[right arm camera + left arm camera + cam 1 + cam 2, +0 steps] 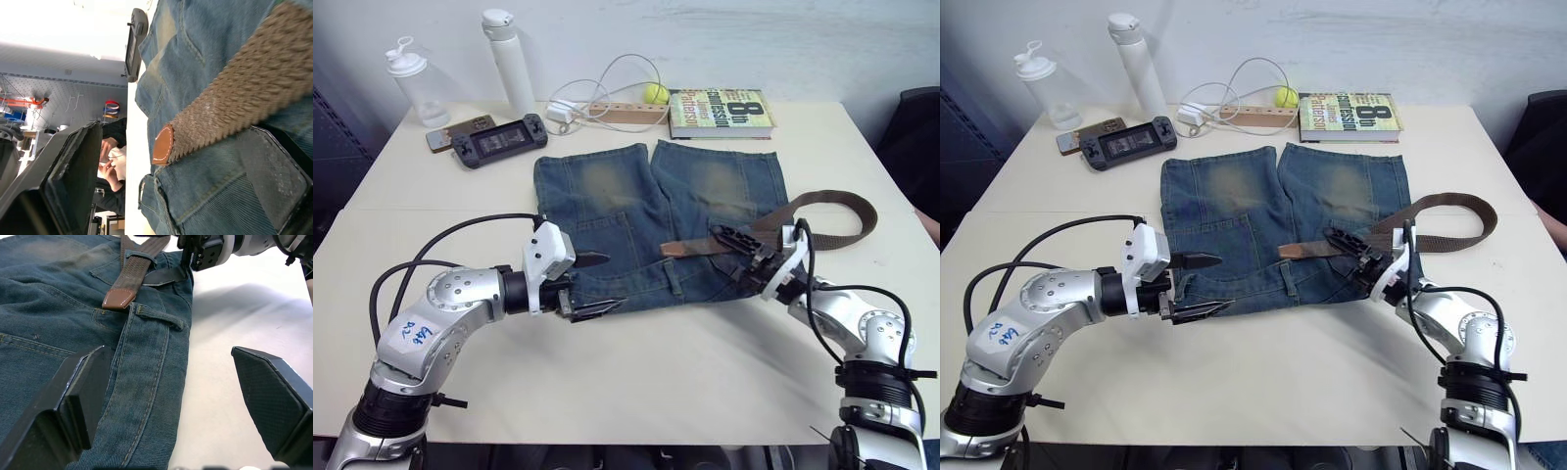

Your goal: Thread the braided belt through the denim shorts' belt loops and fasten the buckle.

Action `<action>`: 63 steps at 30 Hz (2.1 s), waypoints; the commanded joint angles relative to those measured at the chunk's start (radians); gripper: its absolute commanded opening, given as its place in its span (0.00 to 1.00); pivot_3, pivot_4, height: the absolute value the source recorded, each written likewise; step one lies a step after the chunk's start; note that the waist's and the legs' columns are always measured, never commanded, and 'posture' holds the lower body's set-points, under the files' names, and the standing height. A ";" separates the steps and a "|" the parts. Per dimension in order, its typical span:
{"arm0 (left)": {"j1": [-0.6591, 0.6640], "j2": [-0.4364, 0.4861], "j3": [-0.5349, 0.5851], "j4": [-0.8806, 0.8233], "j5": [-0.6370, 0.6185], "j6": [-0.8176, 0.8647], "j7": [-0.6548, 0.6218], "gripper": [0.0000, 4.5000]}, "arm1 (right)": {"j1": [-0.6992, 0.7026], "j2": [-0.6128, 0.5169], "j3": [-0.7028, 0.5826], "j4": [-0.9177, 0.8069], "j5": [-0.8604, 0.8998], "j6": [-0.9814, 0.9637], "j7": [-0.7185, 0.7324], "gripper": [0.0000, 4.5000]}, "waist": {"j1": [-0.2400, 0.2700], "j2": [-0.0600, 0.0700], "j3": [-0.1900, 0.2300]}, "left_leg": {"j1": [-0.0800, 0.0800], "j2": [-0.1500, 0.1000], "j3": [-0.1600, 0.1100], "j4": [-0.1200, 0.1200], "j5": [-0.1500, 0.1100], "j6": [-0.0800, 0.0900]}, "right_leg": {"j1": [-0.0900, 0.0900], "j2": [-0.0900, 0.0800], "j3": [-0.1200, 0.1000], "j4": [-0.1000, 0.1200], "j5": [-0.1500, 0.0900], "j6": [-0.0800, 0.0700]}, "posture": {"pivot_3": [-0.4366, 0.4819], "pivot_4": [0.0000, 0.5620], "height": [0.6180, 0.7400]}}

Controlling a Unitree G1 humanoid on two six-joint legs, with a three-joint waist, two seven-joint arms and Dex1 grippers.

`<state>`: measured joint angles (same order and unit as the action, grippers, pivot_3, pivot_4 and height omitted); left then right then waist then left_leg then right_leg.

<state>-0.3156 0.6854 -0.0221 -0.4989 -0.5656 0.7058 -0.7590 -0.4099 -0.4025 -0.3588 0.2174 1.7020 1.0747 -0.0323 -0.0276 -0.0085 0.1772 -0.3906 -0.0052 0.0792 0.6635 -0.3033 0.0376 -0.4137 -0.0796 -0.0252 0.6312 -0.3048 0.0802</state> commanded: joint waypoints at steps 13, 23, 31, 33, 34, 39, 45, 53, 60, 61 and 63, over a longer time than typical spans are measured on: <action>0.029 0.006 0.009 -0.035 0.033 -0.030 0.005 0.96 | -0.067 0.100 0.011 0.143 -0.211 -0.039 0.096 0.66 | -0.005 0.000 0.000 | 0.001 0.000 0.000 0.000 -0.001 0.000 | 0.000 0.000 0.000 0.000 0.000 0.000 | 0.48 0.27 0.74; 0.046 0.006 0.019 -0.044 0.047 -0.033 0.020 0.96 | -0.060 0.025 -0.141 0.109 -0.100 0.028 0.137 0.01 | 0.000 -0.002 -0.001 | 0.001 0.000 0.000 0.000 -0.003 0.003 | 0.001 -0.001 0.000 -0.001 0.000 0.000 | 0.48 0.27 0.74; 0.044 -0.002 0.004 -0.047 0.044 -0.032 0.020 0.96 | 0.035 -0.061 -0.173 -0.007 -0.081 0.089 0.296 0.01 | 0.001 0.000 0.000 | -0.002 0.000 0.000 -0.001 -0.003 0.002 | 0.001 -0.002 -0.002 -0.006 0.000 0.000 | 0.48 0.27 0.74; 0.032 0.000 0.004 -0.034 0.047 -0.036 0.015 0.96 | 0.066 -0.047 -0.166 -0.022 -0.110 0.068 0.336 0.01 | -0.001 0.000 0.000 | -0.002 0.000 0.000 -0.002 -0.003 0.002 | 0.001 -0.001 -0.002 -0.005 0.000 0.000 | 0.48 0.27 0.74; 0.028 0.000 0.004 -0.029 0.048 -0.037 0.013 0.96 | 0.082 -0.044 -0.146 -0.041 -0.147 0.055 0.363 0.01 | -0.001 0.000 0.000 | -0.002 0.000 0.000 -0.002 -0.004 0.003 | 0.001 -0.001 -0.002 -0.005 0.000 0.000 | 0.48 0.27 0.74; 0.028 0.003 0.005 -0.031 0.050 -0.039 0.010 0.96 | 0.118 0.001 -0.064 -0.123 -0.265 0.003 0.443 0.01 | -0.001 0.000 0.000 | -0.001 0.000 0.000 -0.002 -0.004 0.005 | 0.001 -0.002 -0.002 -0.003 0.000 0.000 | 0.48 0.27 0.74; 0.036 0.008 0.011 -0.037 0.056 -0.039 0.008 0.96 | 0.142 0.057 -0.001 -0.165 -0.377 -0.059 0.487 0.01 | 0.000 0.000 0.000 | -0.001 0.000 0.000 -0.002 -0.004 0.002 | 0.000 -0.002 -0.002 -0.004 0.000 0.000 | 0.48 0.27 0.74; 0.053 0.009 0.020 -0.053 0.057 -0.035 0.017 0.96 | 0.161 0.089 0.098 -0.245 -0.477 -0.087 0.544 0.01 | -0.003 0.000 0.000 | 0.000 0.000 0.000 -0.003 -0.004 0.000 | 0.000 -0.002 -0.002 -0.004 0.000 0.000 | 0.48 0.27 0.74; 0.056 0.009 0.021 -0.058 0.059 -0.036 0.020 0.96 | 0.099 0.076 0.070 -0.178 -0.638 -0.239 0.540 0.01 | -0.001 0.000 0.000 | 0.000 0.000 0.000 -0.004 -0.003 0.000 | 0.000 -0.002 -0.002 -0.004 0.000 0.000 | 0.48 0.27 0.74; 0.057 0.009 0.022 -0.058 0.059 -0.035 0.020 0.96 | 0.094 0.064 0.066 -0.178 -0.644 -0.241 0.552 0.01 | -0.001 0.000 0.000 | 0.000 0.000 0.000 -0.004 -0.003 0.000 | 0.000 -0.002 -0.002 -0.004 0.000 0.000 | 0.48 0.27 0.74; 0.058 0.010 0.022 -0.058 0.060 -0.036 0.019 0.96 | 0.092 0.029 0.076 -0.187 -0.668 -0.244 0.593 0.01 | 0.000 0.000 0.000 | 0.000 0.000 0.000 -0.004 -0.002 -0.002 | 0.000 -0.002 -0.002 -0.004 0.000 0.000 | 0.48 0.27 0.74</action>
<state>-0.2633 0.6855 -0.0187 -0.5238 -0.5062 0.6847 -0.7418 -0.3099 -0.3321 -0.2611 0.0423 1.0693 0.8545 0.5207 -0.0271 -0.0081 0.1774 -0.3906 -0.0051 0.0787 0.6599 -0.3056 0.0358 -0.4137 -0.0813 -0.0271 0.6270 -0.3048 0.0800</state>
